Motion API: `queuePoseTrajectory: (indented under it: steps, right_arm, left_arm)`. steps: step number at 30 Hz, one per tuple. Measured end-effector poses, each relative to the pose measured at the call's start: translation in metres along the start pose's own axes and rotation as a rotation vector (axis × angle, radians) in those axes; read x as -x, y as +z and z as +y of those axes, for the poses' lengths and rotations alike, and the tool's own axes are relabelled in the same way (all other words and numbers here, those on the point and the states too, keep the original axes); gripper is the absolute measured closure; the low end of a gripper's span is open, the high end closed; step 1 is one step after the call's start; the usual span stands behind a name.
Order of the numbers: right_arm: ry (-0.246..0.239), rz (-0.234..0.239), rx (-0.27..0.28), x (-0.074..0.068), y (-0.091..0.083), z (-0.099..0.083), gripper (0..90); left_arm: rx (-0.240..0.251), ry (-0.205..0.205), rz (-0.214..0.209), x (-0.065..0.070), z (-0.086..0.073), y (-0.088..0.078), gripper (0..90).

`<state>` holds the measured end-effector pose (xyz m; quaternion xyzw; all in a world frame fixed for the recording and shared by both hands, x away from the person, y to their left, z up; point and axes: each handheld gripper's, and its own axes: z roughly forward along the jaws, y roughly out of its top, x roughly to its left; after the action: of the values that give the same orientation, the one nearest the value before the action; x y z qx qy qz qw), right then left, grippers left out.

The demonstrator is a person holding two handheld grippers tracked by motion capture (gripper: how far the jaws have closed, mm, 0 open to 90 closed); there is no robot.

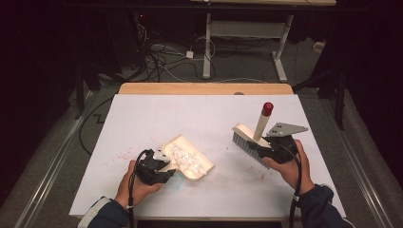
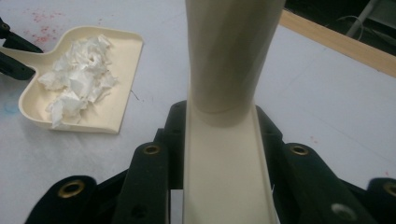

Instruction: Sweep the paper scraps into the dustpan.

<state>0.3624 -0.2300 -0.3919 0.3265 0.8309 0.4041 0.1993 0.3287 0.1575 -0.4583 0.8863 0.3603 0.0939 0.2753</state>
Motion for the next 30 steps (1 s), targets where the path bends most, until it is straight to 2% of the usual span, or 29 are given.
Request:
queuePoseTrajectory:
  steps: [5,14,19,30]
  right_arm:
    - [0.007,-0.013,-0.006,0.003,-0.007,-0.006,67.5]
    - [0.000,-0.002,-0.022,0.001,-0.016,-0.015,67.5]
    - [-0.021,0.030,-0.034,-0.004,-0.019,-0.019,67.5]
    - [-0.058,0.110,-0.063,-0.017,-0.021,-0.025,67.4]
  left_arm:
    - [0.003,0.001,0.001,-0.004,0.000,-0.001,63.3]
    - [0.009,-0.015,0.013,-0.009,-0.002,-0.002,63.3]
    - [0.011,-0.020,0.024,-0.013,-0.004,-0.004,63.3]
    - [0.027,-0.072,0.051,-0.025,-0.014,-0.010,63.3]
